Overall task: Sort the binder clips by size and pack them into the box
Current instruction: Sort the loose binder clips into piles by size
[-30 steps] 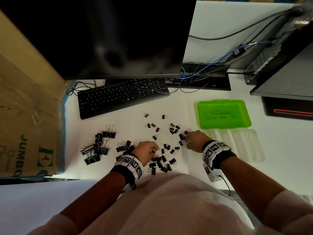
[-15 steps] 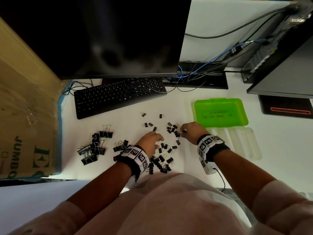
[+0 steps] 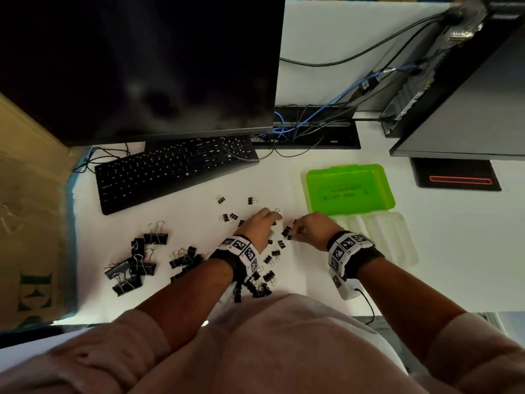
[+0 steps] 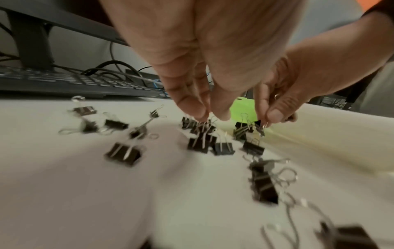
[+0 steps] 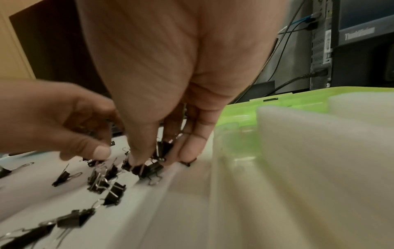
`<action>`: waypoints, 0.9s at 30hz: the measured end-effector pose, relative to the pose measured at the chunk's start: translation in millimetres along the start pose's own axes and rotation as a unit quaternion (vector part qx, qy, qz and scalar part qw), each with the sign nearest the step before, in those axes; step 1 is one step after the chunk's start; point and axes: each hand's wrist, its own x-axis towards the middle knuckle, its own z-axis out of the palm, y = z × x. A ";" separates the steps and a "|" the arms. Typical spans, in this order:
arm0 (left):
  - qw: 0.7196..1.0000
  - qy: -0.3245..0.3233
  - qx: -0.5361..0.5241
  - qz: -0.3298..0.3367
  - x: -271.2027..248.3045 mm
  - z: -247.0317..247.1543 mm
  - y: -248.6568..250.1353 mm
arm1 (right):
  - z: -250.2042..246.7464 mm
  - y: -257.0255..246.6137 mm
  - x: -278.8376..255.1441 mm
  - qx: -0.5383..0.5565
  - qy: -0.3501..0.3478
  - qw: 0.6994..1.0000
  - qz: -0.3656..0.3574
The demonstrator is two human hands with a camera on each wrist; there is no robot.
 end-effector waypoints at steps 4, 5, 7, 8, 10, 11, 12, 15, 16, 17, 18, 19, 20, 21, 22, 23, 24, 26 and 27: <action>0.997 -0.052 0.048 0.040 14.4 -1.4 16.9 | -1.8 1.3 -2.7 0.022 0.009 1.000 -0.014; 0.995 -0.062 0.066 0.034 15.6 0.7 18.2 | -4.4 3.0 -2.7 0.019 0.012 1.000 -0.006; 0.990 -0.080 0.113 0.034 17.6 5.0 17.6 | -10.1 7.7 -1.5 0.000 0.037 0.999 0.005; 0.986 -0.086 0.137 0.041 18.8 6.8 16.3 | -12.9 9.7 -0.4 -0.016 0.056 0.998 0.008; 0.983 -0.078 0.158 0.050 20.9 7.2 13.3 | -17.0 11.7 3.6 -0.050 0.079 0.995 0.018; 0.984 -0.071 0.154 0.047 21.9 5.3 12.3 | -17.8 11.6 6.7 -0.068 0.075 0.995 0.024; 0.987 -0.066 0.144 0.040 21.8 1.7 11.6 | -17.6 10.4 10.7 -0.089 0.064 0.994 0.028; 0.996 -0.043 0.081 0.011 20.0 -14.8 10.4 | -11.9 5.3 22.7 -0.157 0.031 0.987 0.028; 0.998 -0.034 0.050 -0.010 17.4 -22.0 9.5 | -9.2 3.8 25.8 -0.171 0.021 0.985 0.026; 0.999 -0.023 0.014 -0.032 13.7 -29.2 7.9 | -7.3 2.1 27.6 -0.177 0.014 0.984 0.027; 0.998 -0.012 -0.024 -0.052 9.5 -35.6 5.2 | -5.7 1.0 29.0 -0.176 0.008 0.984 0.032; 0.996 -0.002 -0.060 -0.063 4.3 -40.8 1.0 | -4.8 0.1 29.7 -0.172 0.004 0.984 0.038; 0.994 0.003 -0.089 -0.070 -1.8 -44.9 -3.2 | -4.0 -0.6 30.1 -0.167 0.000 0.985 0.045; 0.991 0.002 -0.112 -0.074 -9.4 -47.6 -7.6 | -3.7 -1.2 29.5 -0.159 0.001 0.986 0.049; 0.988 -0.003 -0.130 -0.078 -17.2 -49.3 -12.0 | -4.4 -1.6 28.7 -0.143 0.008 0.988 0.050; 0.986 -0.010 -0.143 -0.086 -25.1 -49.7 -16.4 | -6.4 -2.8 26.6 -0.122 0.019 0.991 0.045; 0.983 -0.014 -0.153 -0.097 -33.0 -49.3 -21.1 | -9.2 -4.8 23.4 -0.095 0.031 0.994 0.035; 0.977 -0.018 -0.167 -0.128 -48.6 -43.8 -30.6 | -14.4 -11.3 12.8 -0.036 0.028 0.999 0.002; 0.975 -0.020 -0.168 -0.143 -55.5 -39.7 -34.5 | -15.6 -15.7 4.9 -0.013 0.010 1.000 -0.012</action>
